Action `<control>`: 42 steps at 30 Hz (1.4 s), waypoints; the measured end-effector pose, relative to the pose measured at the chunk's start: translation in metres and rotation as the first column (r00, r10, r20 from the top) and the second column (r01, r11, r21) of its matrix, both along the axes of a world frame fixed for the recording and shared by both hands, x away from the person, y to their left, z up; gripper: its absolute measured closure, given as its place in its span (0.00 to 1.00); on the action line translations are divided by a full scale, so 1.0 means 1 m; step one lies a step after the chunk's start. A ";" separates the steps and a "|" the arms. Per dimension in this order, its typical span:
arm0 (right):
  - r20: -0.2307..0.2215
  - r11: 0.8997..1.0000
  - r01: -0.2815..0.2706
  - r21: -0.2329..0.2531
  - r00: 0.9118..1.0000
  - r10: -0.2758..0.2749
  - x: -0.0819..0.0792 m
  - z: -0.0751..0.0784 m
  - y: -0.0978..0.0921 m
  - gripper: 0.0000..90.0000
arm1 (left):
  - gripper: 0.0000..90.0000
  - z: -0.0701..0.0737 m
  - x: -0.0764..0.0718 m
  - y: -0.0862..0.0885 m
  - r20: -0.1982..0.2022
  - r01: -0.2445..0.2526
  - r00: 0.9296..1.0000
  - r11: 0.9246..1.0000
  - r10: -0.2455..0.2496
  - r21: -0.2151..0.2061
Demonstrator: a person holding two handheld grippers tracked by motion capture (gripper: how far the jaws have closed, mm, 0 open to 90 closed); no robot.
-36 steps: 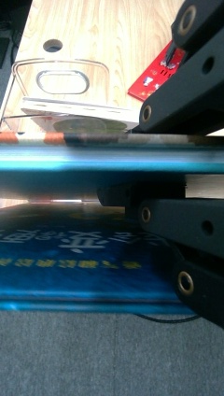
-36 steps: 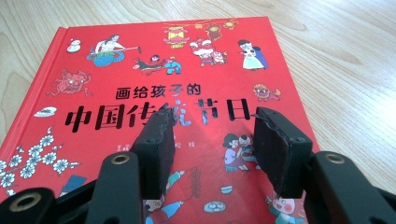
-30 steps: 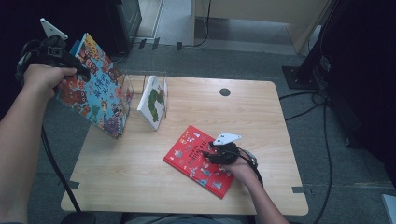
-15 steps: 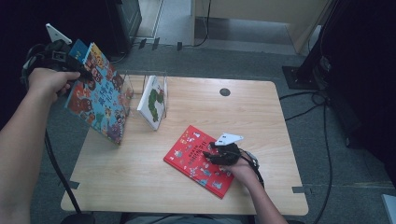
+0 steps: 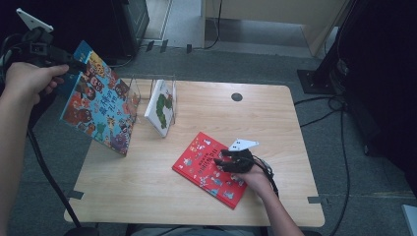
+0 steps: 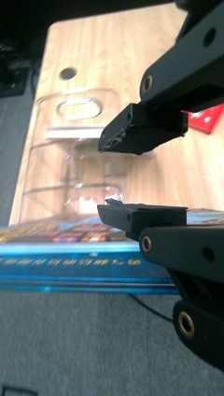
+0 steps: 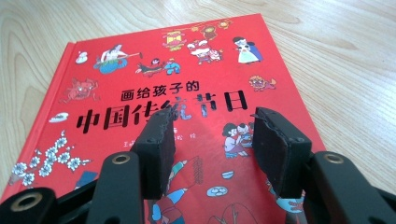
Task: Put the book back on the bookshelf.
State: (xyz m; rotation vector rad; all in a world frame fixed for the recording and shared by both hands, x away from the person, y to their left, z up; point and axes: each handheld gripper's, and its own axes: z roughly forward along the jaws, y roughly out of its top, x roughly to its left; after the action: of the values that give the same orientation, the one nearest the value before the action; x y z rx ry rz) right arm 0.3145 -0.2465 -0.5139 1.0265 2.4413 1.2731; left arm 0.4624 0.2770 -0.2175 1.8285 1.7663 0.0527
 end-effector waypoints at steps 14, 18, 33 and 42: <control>-0.035 1.000 -0.001 -0.019 0.999 0.001 0.005 0.006 -0.008 0.54 | 0.66 -0.019 -0.029 -0.027 0.013 0.085 0.996 0.995 -0.084 -0.044; -0.022 1.000 0.015 0.015 1.000 -0.015 0.006 0.011 -0.014 0.55 | 0.65 -0.025 -0.039 -0.034 -0.003 0.090 0.996 0.995 -0.090 -0.046; -0.021 1.000 0.011 -0.011 1.000 -0.012 0.000 0.016 -0.035 0.55 | 0.62 -0.073 -0.073 -0.074 0.007 0.173 0.985 0.985 -0.173 -0.020; -0.050 0.999 0.047 -0.012 0.998 -0.047 -0.002 0.010 -0.048 0.56 | 0.62 -0.122 -0.081 -0.105 -0.011 0.235 0.972 0.971 -0.236 -0.036</control>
State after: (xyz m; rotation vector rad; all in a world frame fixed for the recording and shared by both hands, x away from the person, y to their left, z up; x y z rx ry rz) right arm 0.3129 -0.2943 -0.5041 1.1195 2.4428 1.2324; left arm 0.3814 0.1725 -0.3398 2.0048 1.5383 -0.0852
